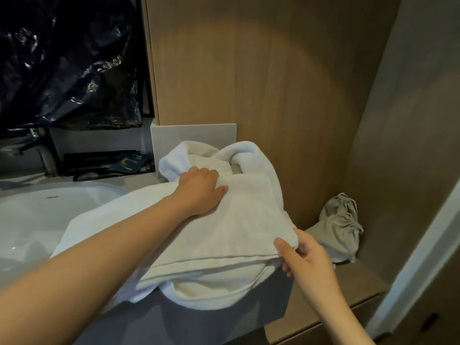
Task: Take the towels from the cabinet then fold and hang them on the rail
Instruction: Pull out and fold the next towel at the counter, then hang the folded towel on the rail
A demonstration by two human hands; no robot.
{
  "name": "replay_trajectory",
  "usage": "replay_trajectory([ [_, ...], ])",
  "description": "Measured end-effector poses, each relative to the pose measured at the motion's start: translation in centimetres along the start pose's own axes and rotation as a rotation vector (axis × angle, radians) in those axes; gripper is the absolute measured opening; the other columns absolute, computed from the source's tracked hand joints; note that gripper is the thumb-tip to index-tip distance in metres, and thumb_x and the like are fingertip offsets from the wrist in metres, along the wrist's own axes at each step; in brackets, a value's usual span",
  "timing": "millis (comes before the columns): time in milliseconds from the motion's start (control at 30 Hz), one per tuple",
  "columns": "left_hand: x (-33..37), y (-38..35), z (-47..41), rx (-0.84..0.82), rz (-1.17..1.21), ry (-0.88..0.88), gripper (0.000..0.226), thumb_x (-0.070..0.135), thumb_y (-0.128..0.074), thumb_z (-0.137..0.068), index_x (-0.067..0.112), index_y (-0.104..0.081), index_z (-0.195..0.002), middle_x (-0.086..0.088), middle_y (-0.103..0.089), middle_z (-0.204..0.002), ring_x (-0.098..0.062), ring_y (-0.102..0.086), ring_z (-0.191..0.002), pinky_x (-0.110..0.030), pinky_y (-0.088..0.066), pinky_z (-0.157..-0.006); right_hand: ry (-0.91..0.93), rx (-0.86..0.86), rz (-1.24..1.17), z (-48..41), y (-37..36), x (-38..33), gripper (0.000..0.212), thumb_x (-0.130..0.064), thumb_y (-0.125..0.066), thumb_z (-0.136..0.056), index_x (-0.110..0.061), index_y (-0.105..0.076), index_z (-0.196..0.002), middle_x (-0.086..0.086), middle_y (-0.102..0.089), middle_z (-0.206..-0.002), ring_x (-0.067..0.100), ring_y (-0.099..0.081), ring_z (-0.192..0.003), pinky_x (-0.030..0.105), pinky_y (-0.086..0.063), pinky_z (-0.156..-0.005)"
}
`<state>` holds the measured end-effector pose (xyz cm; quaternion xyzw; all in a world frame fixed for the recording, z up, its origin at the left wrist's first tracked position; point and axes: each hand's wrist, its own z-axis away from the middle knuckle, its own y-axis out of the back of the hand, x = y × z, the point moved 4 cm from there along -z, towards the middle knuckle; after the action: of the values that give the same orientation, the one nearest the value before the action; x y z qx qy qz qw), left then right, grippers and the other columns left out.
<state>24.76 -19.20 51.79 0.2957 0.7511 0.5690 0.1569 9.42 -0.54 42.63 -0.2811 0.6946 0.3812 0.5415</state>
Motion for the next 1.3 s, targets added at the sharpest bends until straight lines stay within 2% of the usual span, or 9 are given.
replay_trajectory([
  [67,-0.5,0.2,-0.6,0.018,0.146,0.009,0.037,0.053,-0.051,-0.091,0.017,-0.055,-0.093,-0.002,-0.063,-0.098,-0.025,-0.055,-0.094,-0.038,-0.043,-0.079,-0.066,0.066,-0.128,0.0,0.0,0.4,0.016,-0.028,-0.064,-0.092,-0.012,-0.066,-0.092,0.0,-0.06,-0.057,0.005,-0.053,-0.046,0.014,-0.041,-0.045],
  [167,-1.3,0.5,-1.3,0.037,0.397,-0.014,0.029,0.049,-0.064,-0.085,0.026,-0.053,-0.072,0.009,-0.057,-0.072,-0.011,-0.053,-0.071,-0.027,-0.036,-0.059,-0.164,0.17,-0.294,-0.1,-0.6,0.8,0.024,-0.028,-0.067,-0.09,-0.009,-0.065,-0.077,0.002,-0.054,-0.051,0.008,-0.048,-0.045,0.022,-0.039,-0.046],
  [333,-1.9,1.3,-2.1,-0.014,0.489,-0.086,0.034,0.046,-0.065,-0.086,0.03,-0.044,-0.065,0.013,-0.049,-0.064,-0.004,-0.046,-0.063,-0.023,-0.027,-0.053,-0.209,0.232,-0.368,-0.6,-1.3,-1.3,0.009,-0.034,-0.065,-0.09,-0.029,-0.07,-0.095,-0.005,-0.069,-0.068,0.008,-0.06,-0.054,0.02,-0.043,-0.046],
  [467,-2.3,3.4,-2.6,-0.096,0.487,-0.094,0.035,0.048,-0.065,-0.085,0.03,-0.041,-0.066,0.012,-0.048,-0.065,-0.005,-0.045,-0.065,-0.029,-0.028,-0.055,-0.261,0.183,-0.351,-0.5,-1.8,-4.2,0.022,-0.039,-0.054,-0.095,-0.025,-0.059,-0.111,0.003,-0.053,-0.052,0.011,-0.042,-0.038,0.022,-0.035,-0.037],
  [667,-1.1,11.7,-3.9,-0.094,0.534,-0.123,0.031,0.043,-0.068,-0.084,0.029,-0.044,-0.07,0.009,-0.053,-0.071,-0.008,-0.049,-0.07,-0.029,-0.032,-0.057,-0.314,0.267,-0.381,0.3,0.4,-11.4,0.045,-0.052,-0.057,-0.08,-0.023,-0.064,-0.114,0.005,-0.057,-0.053,0.011,-0.047,-0.04,0.02,-0.038,-0.039],
  [833,1.0,20.6,-5.6,-0.006,0.661,-0.204,0.026,0.039,-0.067,-0.086,0.022,-0.051,-0.076,0.005,-0.054,-0.07,-0.012,-0.05,-0.065,-0.029,-0.033,-0.056,-0.259,0.344,-0.382,-0.5,4.1,-20.2,0.047,-0.051,-0.066,-0.076,-0.009,-0.07,-0.097,0.007,-0.061,-0.057,0.011,-0.054,-0.046,0.019,-0.044,-0.044],
  [933,2.4,25.4,-6.5,0.089,0.762,-0.269,0.027,0.035,-0.069,-0.087,0.02,-0.05,-0.075,0.006,-0.052,-0.066,-0.005,-0.045,-0.059,-0.019,-0.03,-0.051,-0.17,0.399,-0.382,-0.5,5.9,-24.9,0.026,-0.034,-0.066,-0.087,-0.014,-0.07,-0.103,0.005,-0.063,-0.059,0.01,-0.056,-0.049,0.017,-0.049,-0.05],
  [1133,6.2,31.9,-7.4,0.203,0.945,-0.448,0.029,0.035,-0.071,-0.085,0.022,-0.05,-0.07,0.016,-0.051,-0.064,-0.001,-0.044,-0.056,-0.013,-0.033,-0.051,-0.044,0.439,-0.392,0.9,8.5,-31.7,0.022,-0.025,-0.057,-0.095,-0.012,-0.059,-0.113,0.015,-0.065,-0.068,0.014,-0.058,-0.045,0.024,-0.05,-0.047],
  [1300,9.1,34.6,-8.5,0.208,1.064,-0.526,0.026,0.03,-0.074,-0.083,0.017,-0.055,-0.071,0.01,-0.051,-0.06,-0.004,-0.043,-0.054,-0.013,-0.033,-0.05,0.177,0.68,-0.386,2.5,12.0,-36.9,0.016,-0.02,-0.06,-0.093,-0.009,-0.062,-0.104,0.004,-0.066,-0.066,0.015,-0.065,-0.05,0.019,-0.05,-0.043],
])
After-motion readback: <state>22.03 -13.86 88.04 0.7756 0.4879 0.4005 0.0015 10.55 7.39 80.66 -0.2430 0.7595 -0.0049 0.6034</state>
